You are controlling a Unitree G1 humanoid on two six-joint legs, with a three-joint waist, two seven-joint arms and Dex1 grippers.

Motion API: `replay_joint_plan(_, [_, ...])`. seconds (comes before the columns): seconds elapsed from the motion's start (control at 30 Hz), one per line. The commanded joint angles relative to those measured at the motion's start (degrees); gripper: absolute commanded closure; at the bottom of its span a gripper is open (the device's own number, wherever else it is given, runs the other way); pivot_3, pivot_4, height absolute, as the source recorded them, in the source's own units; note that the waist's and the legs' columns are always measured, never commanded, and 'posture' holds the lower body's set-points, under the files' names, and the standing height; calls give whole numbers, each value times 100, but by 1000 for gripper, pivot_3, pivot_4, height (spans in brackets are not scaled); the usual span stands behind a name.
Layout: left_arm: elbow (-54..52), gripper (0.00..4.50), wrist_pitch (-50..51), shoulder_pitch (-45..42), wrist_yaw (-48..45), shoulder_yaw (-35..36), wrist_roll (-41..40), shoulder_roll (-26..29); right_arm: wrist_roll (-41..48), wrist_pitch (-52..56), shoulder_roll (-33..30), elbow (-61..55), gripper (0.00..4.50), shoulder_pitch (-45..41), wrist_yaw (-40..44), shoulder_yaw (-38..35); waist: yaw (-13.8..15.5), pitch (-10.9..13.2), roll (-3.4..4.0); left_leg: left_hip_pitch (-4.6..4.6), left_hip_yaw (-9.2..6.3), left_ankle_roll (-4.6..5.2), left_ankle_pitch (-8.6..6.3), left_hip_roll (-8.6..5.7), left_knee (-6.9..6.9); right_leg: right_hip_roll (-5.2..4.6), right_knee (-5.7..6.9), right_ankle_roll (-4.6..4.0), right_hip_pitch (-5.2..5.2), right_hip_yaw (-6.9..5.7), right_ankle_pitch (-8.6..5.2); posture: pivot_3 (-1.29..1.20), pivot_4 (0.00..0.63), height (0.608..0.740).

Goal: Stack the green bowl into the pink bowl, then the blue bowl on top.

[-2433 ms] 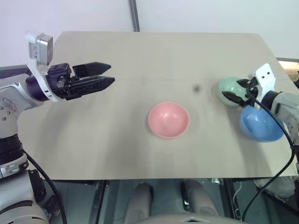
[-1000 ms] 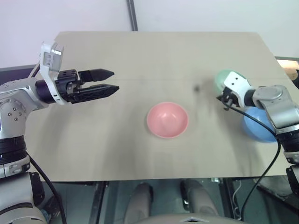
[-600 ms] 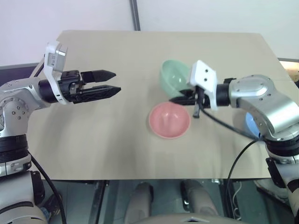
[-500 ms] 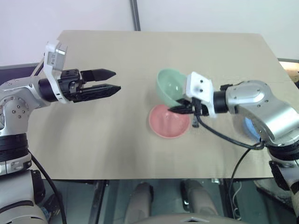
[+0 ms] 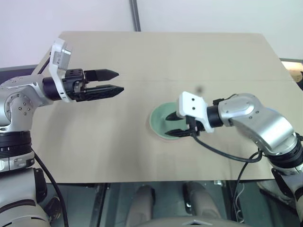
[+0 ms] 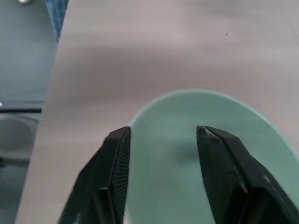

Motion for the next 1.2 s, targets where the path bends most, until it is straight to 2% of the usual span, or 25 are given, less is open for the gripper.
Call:
replay_joint_plan(0.03, [-23,0,-125,-77,-67,110,-1,32,526,195,-175,28,2147,-8,132,-813,8,0,0,-1,0,0,0,0,0,-1,-1,0,0,0,0,0,150,740])
replay_joint_plan(0.2, [-4,0,-132,-66,-95,148,-28,20,903,469,-968,240,2147,360,265,-1598,24,1,-1,-4,1,0,0,-1,0,-3,-6,0,1,-2,0,0,150,740])
replay_joint_plan(0.47, [-21,0,-410,14,-294,112,13,-93,351,628,-2145,791,2147,1200,-351,-1978,6,1,-1,-1,5,1,0,-1,-2,-2,-4,0,0,1,0,0,150,740])
replay_joint_plan(0.67, [-107,0,-734,140,-921,9,-61,-201,413,1174,-2769,316,2147,2149,-669,-2672,8,2,0,-3,8,1,0,-1,-3,-2,-5,1,-1,5,-1,0,150,740])
replay_joint_plan(0.83, [139,0,-951,-85,-1221,-225,88,-400,467,1696,-2948,-96,2147,2658,-950,-3150,13,2,-1,2,9,1,0,0,-2,0,-2,1,1,7,-1,0,150,740])
replay_joint_plan(1.2, [765,0,-1289,-629,-1552,-655,453,-729,753,2588,-2698,-761,2147,3202,-1467,-3537,17,1,-2,-1,10,1,0,-1,0,0,-5,1,1,9,-1,0,150,740])
